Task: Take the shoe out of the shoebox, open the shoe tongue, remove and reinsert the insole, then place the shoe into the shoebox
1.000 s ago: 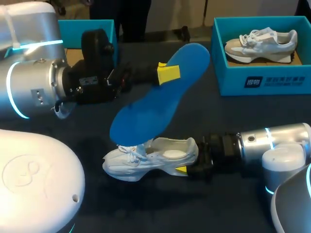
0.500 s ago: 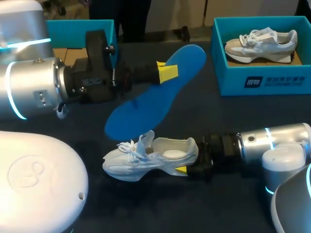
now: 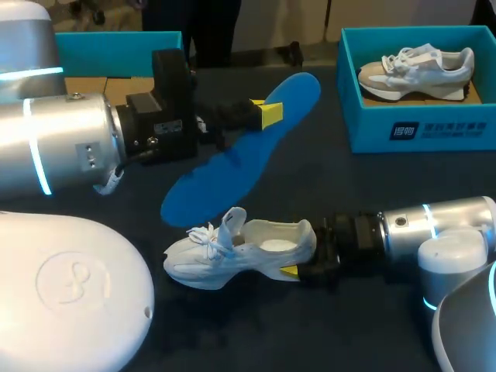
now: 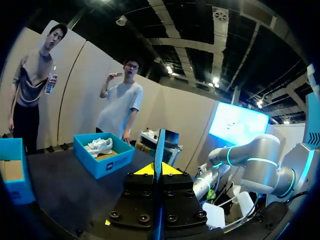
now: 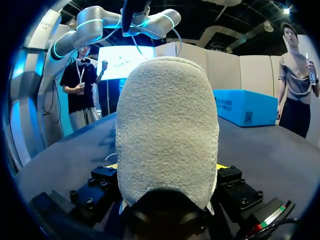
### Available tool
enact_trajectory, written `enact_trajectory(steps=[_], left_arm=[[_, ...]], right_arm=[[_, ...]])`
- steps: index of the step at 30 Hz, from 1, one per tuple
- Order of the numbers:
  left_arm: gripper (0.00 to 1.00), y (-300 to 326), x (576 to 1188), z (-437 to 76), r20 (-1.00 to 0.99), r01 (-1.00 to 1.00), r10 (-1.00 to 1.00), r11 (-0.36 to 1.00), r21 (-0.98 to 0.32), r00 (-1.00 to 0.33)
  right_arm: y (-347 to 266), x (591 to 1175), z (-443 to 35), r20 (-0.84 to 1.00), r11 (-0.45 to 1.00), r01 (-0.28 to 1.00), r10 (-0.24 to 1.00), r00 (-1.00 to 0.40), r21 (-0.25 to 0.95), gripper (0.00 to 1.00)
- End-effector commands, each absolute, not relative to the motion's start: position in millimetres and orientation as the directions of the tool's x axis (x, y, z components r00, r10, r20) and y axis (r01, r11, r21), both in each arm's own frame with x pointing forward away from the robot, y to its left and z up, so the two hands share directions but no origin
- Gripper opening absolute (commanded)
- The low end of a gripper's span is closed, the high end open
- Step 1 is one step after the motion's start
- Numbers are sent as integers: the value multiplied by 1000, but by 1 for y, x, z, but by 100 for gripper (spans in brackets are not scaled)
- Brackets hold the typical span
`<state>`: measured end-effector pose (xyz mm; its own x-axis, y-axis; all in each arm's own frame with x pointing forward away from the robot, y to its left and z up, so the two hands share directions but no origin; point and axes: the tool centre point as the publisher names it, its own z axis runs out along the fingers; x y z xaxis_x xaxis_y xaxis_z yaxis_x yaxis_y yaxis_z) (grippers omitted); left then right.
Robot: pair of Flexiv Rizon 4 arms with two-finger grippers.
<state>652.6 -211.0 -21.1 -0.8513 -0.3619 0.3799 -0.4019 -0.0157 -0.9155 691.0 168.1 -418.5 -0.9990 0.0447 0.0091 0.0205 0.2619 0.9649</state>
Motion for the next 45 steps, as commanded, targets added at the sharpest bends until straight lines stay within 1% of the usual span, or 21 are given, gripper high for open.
enact_trajectory(steps=[1, 11, 16, 18, 23, 31, 33, 37, 45], left_arm=[[0, -203, 657, -21, 387, -437, -414, 29, -899, -824], [0, -191, 676, -41, 428, -521, -507, 49, -852, -748], [0, -186, 688, -52, 444, -545, -515, 54, -837, -733], [0, -184, 693, -57, 473, -576, -491, 75, -814, -731], [0, -182, 704, -71, 487, -619, -508, 123, -776, -711], [0, -183, 714, -91, 450, -641, -560, 201, -741, -696], [0, -182, 717, -96, 387, -639, -622, 245, -729, -681], [0, -178, 721, -106, 325, -659, -701, 271, -702, -635], [0, -167, 727, -136, 315, -754, -792, 257, -605, -523]], right_arm=[[170, 690, -419, 8, 265, 20, 46, -999, 964, 0], [170, 690, -419, 8, 265, 20, 46, -999, 964, 0], [170, 690, -419, 8, 265, 20, 46, -999, 964, 0], [170, 690, -419, 8, 265, 20, 46, -999, 964, 0], [170, 690, -419, 8, 265, 20, 46, -999, 964, 0], [170, 690, -419, 8, 265, 20, 46, -999, 964, 0], [170, 690, -419, 8, 265, 20, 46, -999, 964, 0], [170, 690, -419, 8, 265, 20, 46, -999, 964, 0], [170, 690, -419, 8, 265, 20, 46, -999, 964, 0]])
